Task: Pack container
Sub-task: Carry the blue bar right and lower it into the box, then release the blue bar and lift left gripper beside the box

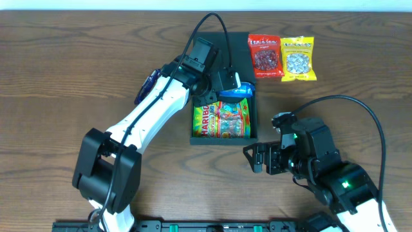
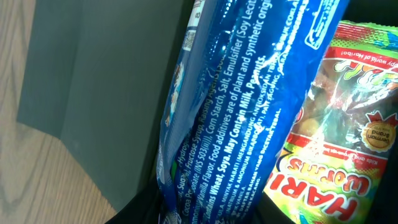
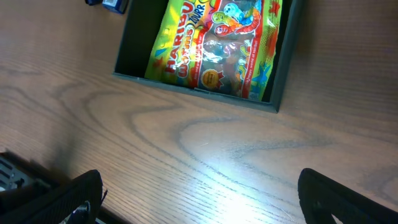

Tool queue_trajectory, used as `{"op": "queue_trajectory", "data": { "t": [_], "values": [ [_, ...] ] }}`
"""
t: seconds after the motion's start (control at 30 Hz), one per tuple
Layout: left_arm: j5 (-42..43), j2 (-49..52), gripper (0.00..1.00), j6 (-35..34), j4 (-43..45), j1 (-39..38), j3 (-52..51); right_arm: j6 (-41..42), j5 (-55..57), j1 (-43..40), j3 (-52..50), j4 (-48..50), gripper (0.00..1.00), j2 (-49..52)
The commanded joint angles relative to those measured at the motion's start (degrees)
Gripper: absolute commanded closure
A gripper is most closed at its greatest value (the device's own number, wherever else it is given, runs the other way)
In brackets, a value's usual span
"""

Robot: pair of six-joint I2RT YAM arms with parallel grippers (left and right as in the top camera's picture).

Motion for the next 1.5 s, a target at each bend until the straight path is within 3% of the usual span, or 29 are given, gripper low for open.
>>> {"op": "queue_trajectory", "data": {
  "t": [0.0, 0.13, 0.17, 0.23, 0.27, 0.43, 0.63, 0.93, 1.27, 1.47],
  "values": [
    [1.5, 0.7, 0.84, 1.6, 1.0, 0.0, 1.2, -0.3, -0.2, -0.2, 1.0, -0.1, 0.01, -0.1],
    [1.5, 0.7, 0.84, 2.0, 1.4, 0.0, 1.2, -0.3, -0.2, -0.2, 1.0, -0.1, 0.01, -0.1],
    [1.4, 0.7, 0.77, 2.1, 1.4, 0.0, 1.2, -0.3, -0.2, -0.2, 1.0, -0.1, 0.01, -0.1],
    [1.4, 0.7, 0.33, 2.1, 1.4, 0.0, 1.2, -0.3, -0.2, -0.2, 1.0, -0.1, 0.01, -0.1],
    [1.4, 0.7, 0.04, 1.9, 1.4, 0.0, 1.2, -0.3, -0.2, -0.2, 1.0, -0.1, 0.01, -0.1],
    [-2.1, 0.7, 0.05, -5.2, 1.8, 0.0, 1.2, -0.3, -0.2, -0.2, 1.0, -0.1, 0.01, -0.1],
    [-9.2, 0.5, 0.05, -23.5, 1.3, 0.2, 1.2, -0.3, -0.2, -0.2, 1.0, -0.1, 0.01, -0.1],
    [-13.5, -6.7, 0.05, -41.0, -5.0, 0.3, 1.2, -0.3, -0.2, -0.2, 1.0, -0.1, 0.01, -0.1],
    [-13.5, -22.0, 0.05, -49.7, -14.1, 1.0, 1.2, -0.3, -0.2, -0.2, 1.0, -0.1, 0.01, -0.1],
    [-13.4, -25.4, 0.05, -53.0, -26.2, 1.0, 1.2, -0.3, -0.2, -0.2, 1.0, -0.1, 0.01, -0.1]
  ]
}}
